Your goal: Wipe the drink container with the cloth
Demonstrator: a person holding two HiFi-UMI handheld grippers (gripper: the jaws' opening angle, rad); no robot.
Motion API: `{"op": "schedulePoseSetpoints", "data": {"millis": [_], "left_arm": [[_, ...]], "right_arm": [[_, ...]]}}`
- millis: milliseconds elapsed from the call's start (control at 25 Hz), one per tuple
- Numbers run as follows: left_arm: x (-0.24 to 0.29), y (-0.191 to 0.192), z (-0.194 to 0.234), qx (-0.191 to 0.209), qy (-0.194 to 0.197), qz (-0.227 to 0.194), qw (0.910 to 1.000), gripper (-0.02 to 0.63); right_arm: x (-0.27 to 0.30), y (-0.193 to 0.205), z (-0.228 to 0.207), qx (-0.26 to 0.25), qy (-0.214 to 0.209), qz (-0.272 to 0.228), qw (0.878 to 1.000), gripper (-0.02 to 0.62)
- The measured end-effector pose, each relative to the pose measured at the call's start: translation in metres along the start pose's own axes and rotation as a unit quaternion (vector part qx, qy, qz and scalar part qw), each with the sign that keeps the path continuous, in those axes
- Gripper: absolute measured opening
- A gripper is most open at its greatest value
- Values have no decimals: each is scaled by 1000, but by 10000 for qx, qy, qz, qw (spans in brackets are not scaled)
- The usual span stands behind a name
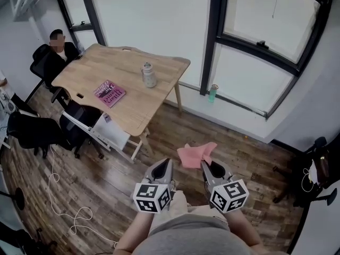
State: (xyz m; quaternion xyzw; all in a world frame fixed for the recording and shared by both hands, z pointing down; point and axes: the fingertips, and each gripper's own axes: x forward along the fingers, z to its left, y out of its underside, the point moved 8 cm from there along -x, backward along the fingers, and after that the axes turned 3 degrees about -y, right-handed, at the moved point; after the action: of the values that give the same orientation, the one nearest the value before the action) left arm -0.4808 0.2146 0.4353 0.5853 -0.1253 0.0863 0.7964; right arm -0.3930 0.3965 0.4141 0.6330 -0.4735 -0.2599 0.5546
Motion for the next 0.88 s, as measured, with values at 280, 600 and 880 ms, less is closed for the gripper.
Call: {"op": "schedulePoseSetpoints", "data": {"millis": [280, 600, 880], "left_arm": [[17, -6, 1, -38, 42, -43, 10000, 2], [68, -20, 14, -191, 56, -30, 9998, 2], [141, -42, 19, -88, 285, 66, 9995, 2]], "right_arm": [[12, -3, -11, 96, 74, -77, 9999, 28], [44, -17, -43, 78, 136, -44, 9999, 29], [79, -38, -96, 45, 405, -106, 9991, 29]]}}
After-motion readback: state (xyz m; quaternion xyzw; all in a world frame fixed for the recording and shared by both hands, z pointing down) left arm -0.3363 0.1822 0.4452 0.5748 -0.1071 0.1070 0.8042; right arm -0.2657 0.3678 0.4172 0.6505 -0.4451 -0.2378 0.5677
